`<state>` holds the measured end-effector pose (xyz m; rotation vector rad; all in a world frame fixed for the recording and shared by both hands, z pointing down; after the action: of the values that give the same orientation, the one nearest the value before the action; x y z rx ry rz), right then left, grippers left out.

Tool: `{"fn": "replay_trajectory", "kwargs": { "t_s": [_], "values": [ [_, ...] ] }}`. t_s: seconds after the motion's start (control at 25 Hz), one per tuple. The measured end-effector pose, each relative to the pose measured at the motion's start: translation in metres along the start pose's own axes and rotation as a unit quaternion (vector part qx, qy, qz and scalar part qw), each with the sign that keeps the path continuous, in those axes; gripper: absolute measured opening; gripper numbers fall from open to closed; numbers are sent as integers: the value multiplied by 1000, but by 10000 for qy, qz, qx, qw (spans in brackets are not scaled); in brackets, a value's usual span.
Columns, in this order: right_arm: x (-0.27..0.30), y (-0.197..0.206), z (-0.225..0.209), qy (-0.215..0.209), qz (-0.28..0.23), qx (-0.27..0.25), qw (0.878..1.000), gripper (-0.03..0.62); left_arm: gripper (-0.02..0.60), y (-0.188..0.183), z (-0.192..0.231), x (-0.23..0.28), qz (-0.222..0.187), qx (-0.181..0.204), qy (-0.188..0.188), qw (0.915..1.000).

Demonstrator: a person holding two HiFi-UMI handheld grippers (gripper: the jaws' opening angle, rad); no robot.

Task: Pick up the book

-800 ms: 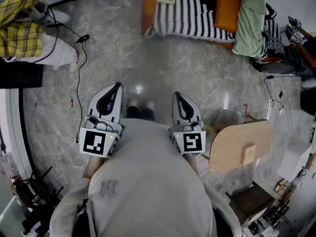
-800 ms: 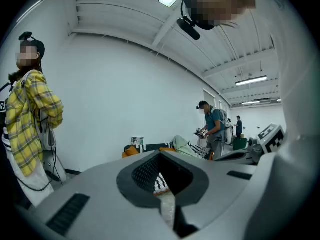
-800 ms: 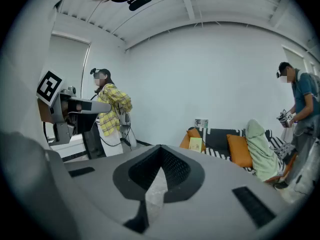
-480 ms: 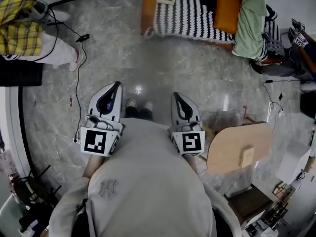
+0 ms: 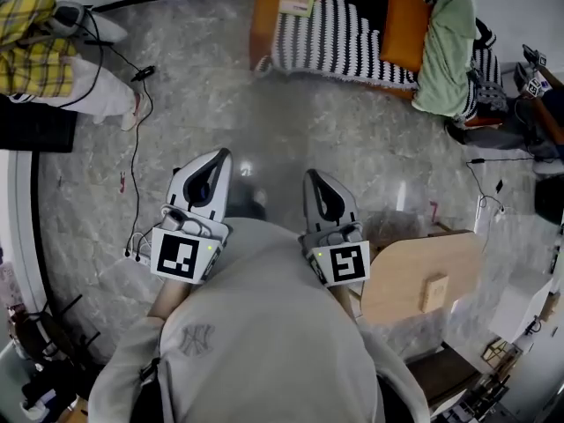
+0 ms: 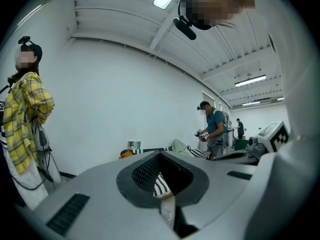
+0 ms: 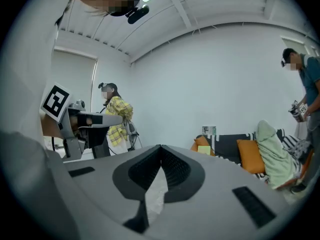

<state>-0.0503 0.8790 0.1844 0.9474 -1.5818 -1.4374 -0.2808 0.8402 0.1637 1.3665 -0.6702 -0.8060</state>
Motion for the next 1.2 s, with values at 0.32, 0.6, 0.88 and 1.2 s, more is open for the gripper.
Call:
{"fn": "replay_trajectory", "kwargs": {
  "t_s": [0.32, 0.6, 0.88, 1.2],
  "values": [
    [6, 1, -19, 1, 20, 366, 9993, 17, 2, -13, -5, 22, -224, -223, -26, 9995],
    [39, 2, -31, 169, 194, 566, 9981, 17, 2, -15, 25, 51, -105, -263, 32, 9996],
    [88, -3, -47, 496, 296, 479, 9972, 17, 2, -18, 82, 91, -186, -44, 149, 9997],
    [145, -5, -43, 655, 354, 459, 9962, 17, 2, -19, 139, 124, -238, -157, 218, 9994]
  ]
}}
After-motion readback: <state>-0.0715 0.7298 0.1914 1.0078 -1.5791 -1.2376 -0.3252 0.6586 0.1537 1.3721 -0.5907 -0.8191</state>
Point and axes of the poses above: the fingertips, and each gripper's own axes: x forward along the fingers, z to its left, y out of its underside, the point moved 10 cm from there along -x, backward along the fingers, and after that the axes turned 8 degrees about -z, right-handed, at the moved point
